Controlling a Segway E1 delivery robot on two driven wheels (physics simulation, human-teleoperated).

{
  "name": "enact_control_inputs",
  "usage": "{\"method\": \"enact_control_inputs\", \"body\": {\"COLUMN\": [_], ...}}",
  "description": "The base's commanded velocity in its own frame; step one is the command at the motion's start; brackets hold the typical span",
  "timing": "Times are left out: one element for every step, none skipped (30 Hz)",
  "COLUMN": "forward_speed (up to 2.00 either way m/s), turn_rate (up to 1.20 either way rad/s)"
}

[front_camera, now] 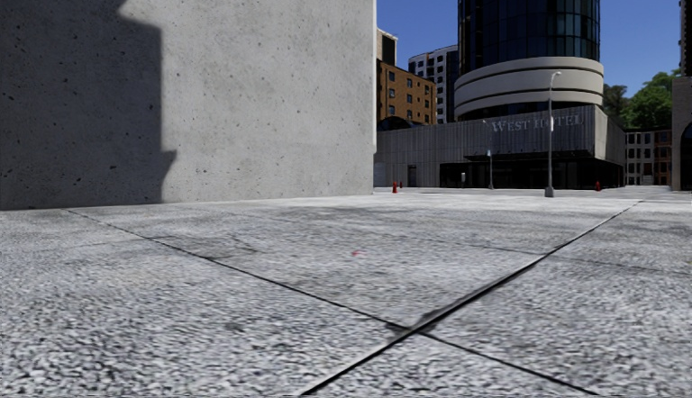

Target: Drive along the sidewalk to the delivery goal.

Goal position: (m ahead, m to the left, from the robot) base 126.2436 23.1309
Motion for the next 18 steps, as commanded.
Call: {"method": "enact_control_inputs", "body": {"forward_speed": [2.00,2.00,2.00,2.00,2.00,2.00,2.00,2.00,2.00,2.00,2.00,2.00,2.00,2.00,2.00,2.00,2.00,2.00], "turn_rate": [-0.22,-0.23,-0.23,-0.23,-0.23,-0.23,-0.23,-0.23,-0.23,-0.23,-0.23,-0.23,-0.23,-0.23,-0.23,-0.23,-0.23,-0.23]}}
